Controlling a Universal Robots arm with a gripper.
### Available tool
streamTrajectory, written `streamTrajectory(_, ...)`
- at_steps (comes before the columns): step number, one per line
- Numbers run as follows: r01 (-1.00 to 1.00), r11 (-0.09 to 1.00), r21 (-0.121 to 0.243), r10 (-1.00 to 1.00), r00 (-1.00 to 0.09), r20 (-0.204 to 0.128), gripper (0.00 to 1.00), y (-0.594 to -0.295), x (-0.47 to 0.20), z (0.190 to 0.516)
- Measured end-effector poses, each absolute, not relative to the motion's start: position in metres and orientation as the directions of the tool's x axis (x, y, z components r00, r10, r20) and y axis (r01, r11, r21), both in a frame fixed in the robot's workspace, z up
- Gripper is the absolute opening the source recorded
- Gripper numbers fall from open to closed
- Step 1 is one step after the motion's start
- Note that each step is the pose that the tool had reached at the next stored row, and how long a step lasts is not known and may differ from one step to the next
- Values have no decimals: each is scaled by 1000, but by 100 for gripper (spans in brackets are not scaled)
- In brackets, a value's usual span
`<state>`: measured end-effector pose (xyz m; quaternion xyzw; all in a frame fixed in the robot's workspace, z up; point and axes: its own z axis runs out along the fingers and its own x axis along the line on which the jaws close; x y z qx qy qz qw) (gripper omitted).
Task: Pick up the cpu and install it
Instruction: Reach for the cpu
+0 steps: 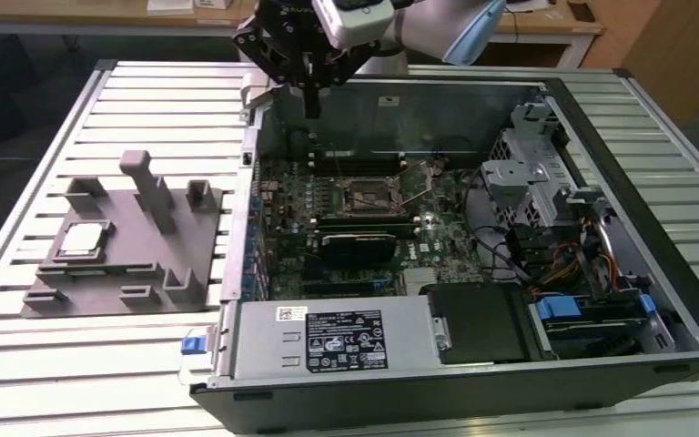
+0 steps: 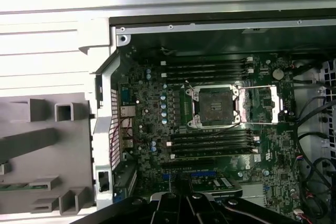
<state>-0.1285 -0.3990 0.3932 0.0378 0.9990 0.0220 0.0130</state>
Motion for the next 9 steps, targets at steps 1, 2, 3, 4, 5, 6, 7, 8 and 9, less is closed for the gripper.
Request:
streamTrajectory(1,75,996,45,76,-997,-24,11,-399,-130,393)
streamTrajectory(2,75,996,45,76,-997,-24,11,-399,-131,393)
streamTrajectory(3,75,996,45,76,-997,-24,11,-399,-132,393)
streamTrajectory(4,75,996,45,76,-997,-24,11,-399,-134,393)
streamTrajectory(5,75,996,45,76,-997,-24,11,-399,-135,393)
streamTrajectory(6,75,996,45,76,-997,-24,11,-399,-136,393)
streamTrajectory(7,75,996,45,76,-997,-24,11,-399,-138,393)
streamTrajectory(8,75,996,45,76,-997,-24,11,-399,-139,393)
streamTrajectory(9,75,996,45,76,-997,-24,11,-399,-141,393)
